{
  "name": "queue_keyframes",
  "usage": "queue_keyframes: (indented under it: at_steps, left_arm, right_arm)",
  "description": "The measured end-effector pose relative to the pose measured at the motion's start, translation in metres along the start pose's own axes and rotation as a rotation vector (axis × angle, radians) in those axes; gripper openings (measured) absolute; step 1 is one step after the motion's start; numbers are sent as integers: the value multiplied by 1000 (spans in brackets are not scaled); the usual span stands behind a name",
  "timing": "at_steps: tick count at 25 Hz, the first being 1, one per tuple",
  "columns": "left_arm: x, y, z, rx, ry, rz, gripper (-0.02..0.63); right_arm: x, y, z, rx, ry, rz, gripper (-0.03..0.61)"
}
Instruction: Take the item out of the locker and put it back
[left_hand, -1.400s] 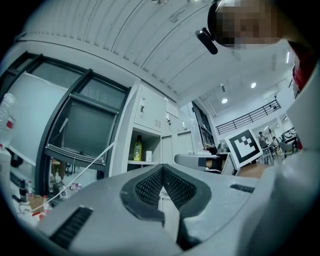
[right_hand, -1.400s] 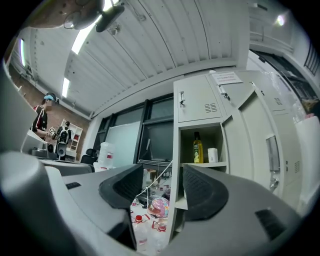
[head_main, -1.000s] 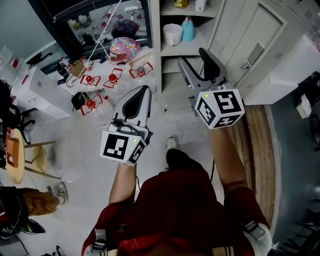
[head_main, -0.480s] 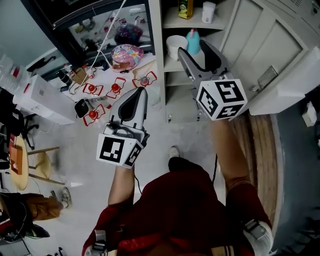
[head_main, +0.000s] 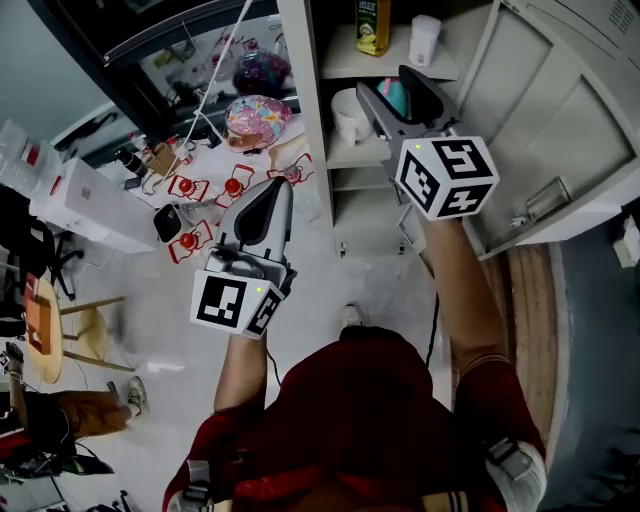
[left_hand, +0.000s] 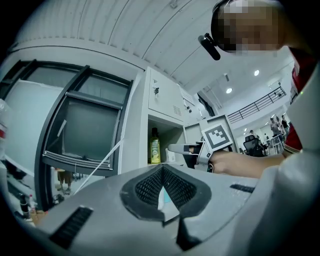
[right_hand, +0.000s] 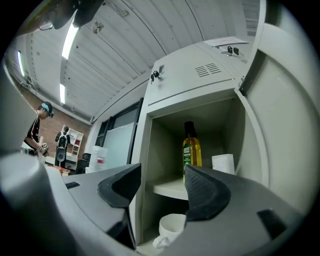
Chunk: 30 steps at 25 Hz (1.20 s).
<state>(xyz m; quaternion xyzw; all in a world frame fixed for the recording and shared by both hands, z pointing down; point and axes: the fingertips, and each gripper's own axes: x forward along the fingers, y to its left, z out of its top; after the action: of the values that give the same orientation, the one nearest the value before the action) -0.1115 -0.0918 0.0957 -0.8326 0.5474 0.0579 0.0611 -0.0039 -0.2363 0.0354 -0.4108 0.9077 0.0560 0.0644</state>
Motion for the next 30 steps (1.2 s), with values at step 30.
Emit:
queue_keyframes:
  at_steps: [30]
  left_arm:
    - [71, 42, -4, 4, -22, -68, 6]
  right_arm:
    - [91, -73, -17, -37, 138, -39, 259]
